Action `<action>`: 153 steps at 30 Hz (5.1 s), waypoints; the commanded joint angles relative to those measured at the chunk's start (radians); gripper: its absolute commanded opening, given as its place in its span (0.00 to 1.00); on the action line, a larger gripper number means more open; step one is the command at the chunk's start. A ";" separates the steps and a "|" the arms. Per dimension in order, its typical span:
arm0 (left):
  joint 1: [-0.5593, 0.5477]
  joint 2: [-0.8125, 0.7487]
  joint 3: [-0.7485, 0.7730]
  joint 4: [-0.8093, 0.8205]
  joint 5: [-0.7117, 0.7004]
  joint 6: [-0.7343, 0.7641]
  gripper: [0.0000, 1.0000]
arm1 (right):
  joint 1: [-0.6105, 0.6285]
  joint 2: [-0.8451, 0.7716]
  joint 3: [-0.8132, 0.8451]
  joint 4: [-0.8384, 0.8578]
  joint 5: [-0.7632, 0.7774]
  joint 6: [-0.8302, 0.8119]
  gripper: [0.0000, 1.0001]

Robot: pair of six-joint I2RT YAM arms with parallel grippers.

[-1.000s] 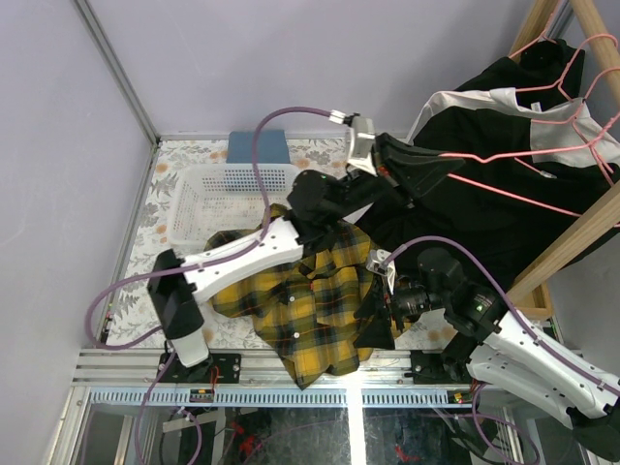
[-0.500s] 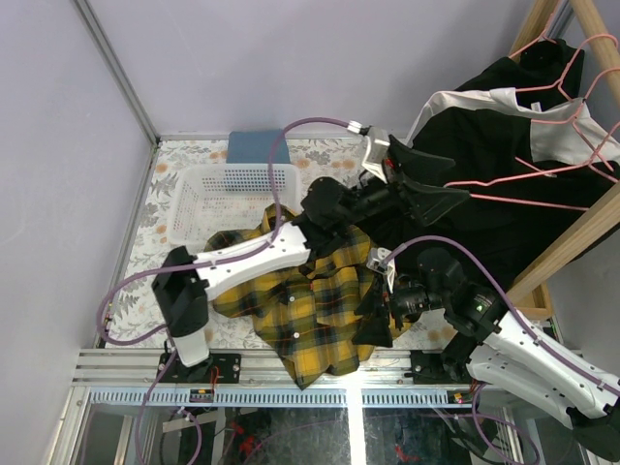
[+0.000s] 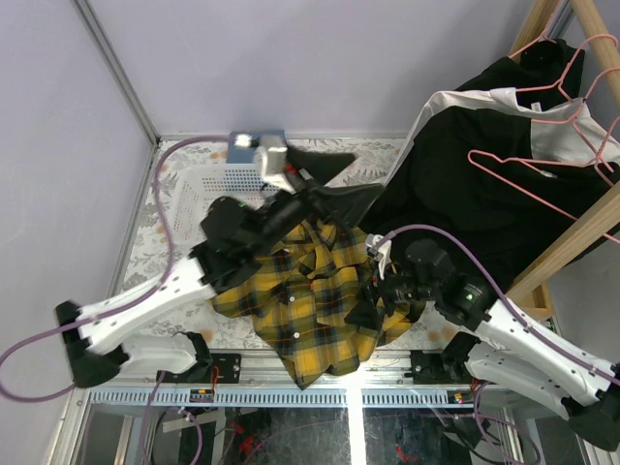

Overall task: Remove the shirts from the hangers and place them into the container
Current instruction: Pick up the shirt from the center of the board, then place the shirt in the bin.

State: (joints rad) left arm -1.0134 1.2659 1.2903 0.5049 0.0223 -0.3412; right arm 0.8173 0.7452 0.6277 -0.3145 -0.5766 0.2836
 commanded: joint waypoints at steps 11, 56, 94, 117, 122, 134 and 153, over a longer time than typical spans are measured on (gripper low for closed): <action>0.013 -0.572 -0.561 -0.905 -0.727 -0.583 1.00 | 0.085 0.381 0.306 0.024 0.570 -0.029 0.89; 0.367 -0.501 -0.418 -1.238 -0.587 -0.348 1.00 | 0.379 0.747 0.385 -0.246 0.315 -0.198 0.40; 0.837 -0.727 -0.513 -1.177 -0.425 -0.196 1.00 | 0.436 0.370 0.208 0.648 0.887 -0.384 0.00; 0.836 -0.883 -0.503 -1.232 -0.616 -0.277 1.00 | 0.315 1.129 0.977 0.967 1.246 -0.842 0.00; 0.837 -0.874 -0.498 -1.238 -0.616 -0.277 1.00 | 0.233 1.290 1.073 0.790 1.009 -0.763 0.00; 0.841 -0.891 -0.503 -1.238 -0.630 -0.279 1.00 | 0.169 1.561 1.115 0.547 0.710 -0.796 0.00; 0.852 -0.869 -0.504 -1.226 -0.591 -0.264 1.00 | 0.127 1.631 1.610 -0.183 0.303 -0.468 0.31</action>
State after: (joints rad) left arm -0.1680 0.3893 0.7853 -0.7422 -0.5797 -0.6071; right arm 0.9443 2.4157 2.0701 -0.2619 -0.2516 -0.2584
